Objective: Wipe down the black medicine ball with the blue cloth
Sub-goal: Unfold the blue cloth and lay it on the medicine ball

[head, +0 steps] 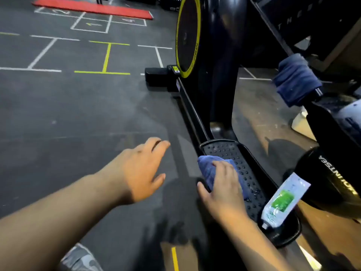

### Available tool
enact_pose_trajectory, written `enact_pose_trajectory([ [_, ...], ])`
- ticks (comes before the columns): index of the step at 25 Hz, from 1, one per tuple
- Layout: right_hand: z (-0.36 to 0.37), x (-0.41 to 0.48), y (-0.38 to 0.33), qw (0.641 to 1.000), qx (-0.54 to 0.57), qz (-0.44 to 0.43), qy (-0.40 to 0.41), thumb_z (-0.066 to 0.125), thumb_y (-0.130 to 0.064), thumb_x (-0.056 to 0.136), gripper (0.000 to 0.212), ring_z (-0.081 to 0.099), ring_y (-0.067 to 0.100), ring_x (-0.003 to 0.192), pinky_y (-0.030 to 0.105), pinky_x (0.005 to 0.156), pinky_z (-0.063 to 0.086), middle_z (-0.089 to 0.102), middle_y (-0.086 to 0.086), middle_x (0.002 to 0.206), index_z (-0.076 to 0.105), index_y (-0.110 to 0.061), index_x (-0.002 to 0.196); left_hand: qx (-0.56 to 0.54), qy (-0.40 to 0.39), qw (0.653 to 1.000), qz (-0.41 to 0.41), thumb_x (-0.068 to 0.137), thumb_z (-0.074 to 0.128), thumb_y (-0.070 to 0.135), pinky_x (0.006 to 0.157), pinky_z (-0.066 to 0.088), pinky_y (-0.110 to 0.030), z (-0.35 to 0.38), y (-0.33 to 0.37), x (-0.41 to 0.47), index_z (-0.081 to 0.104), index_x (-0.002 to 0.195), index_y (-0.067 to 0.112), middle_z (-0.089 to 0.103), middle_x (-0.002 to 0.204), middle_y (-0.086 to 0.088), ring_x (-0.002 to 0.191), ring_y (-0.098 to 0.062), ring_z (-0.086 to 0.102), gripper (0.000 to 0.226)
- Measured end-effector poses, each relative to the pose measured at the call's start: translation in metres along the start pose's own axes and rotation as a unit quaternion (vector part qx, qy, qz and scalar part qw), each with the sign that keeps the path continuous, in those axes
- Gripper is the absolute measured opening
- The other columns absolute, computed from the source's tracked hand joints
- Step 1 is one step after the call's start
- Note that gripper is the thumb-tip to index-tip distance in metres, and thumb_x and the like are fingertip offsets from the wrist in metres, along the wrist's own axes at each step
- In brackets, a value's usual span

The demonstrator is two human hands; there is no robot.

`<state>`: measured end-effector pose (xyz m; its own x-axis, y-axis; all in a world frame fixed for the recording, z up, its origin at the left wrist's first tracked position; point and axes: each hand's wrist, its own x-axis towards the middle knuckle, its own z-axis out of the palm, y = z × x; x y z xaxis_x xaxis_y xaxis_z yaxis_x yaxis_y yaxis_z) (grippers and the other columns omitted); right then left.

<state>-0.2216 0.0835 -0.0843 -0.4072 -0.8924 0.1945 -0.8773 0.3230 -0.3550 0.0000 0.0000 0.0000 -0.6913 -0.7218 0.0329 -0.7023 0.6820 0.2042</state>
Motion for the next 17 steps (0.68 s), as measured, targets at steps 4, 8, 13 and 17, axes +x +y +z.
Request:
enact_pose_trajectory([
  [4,0.022,0.004,0.029,0.993,-0.086,0.052,-0.063,0.084,-0.036,0.064,0.079,0.051,0.040,0.124,0.050,0.098,0.047,0.053,0.021,0.133,0.050,-0.006,0.129,-0.017,-0.090,0.996,-0.017,0.088,0.048,0.044,0.108,0.037,-0.039,0.030,-0.008,-0.017,0.011,0.150,0.024,0.015,0.156,-0.001,0.132,-0.027,0.044,0.075],
  [8,0.021,0.012,0.025,0.997,-0.013,0.070,0.005,0.068,-0.011,0.081,0.032,0.067,0.042,0.093,0.046,0.078,0.053,0.071,0.022,0.103,0.067,-0.006,0.113,-0.081,-0.071,0.991,-0.084,0.090,0.052,0.043,0.108,0.036,-0.036,0.038,-0.029,-0.027,0.015,0.148,0.027,0.021,0.153,0.004,0.134,-0.023,0.042,0.070],
  [13,-0.027,0.031,-0.007,0.974,0.212,0.072,0.029,0.066,-0.015,0.087,0.020,0.067,0.029,0.090,0.031,0.073,0.046,0.075,0.000,0.090,0.073,-0.026,0.102,-0.111,-0.058,0.982,-0.140,0.090,0.056,0.048,0.109,0.033,-0.030,0.038,-0.030,-0.037,0.021,0.147,0.028,0.025,0.153,0.006,0.135,-0.017,0.039,0.069],
  [17,-0.063,0.041,-0.063,0.891,0.447,0.024,-0.068,0.067,-0.011,0.087,0.022,0.069,0.007,0.080,0.026,0.076,0.053,0.076,-0.012,0.083,0.076,-0.031,0.087,-0.240,0.003,0.952,-0.192,0.078,0.064,0.061,0.113,0.033,-0.037,0.011,-0.036,-0.034,0.012,0.148,0.035,0.023,0.157,0.007,0.138,-0.013,0.037,0.091],
])
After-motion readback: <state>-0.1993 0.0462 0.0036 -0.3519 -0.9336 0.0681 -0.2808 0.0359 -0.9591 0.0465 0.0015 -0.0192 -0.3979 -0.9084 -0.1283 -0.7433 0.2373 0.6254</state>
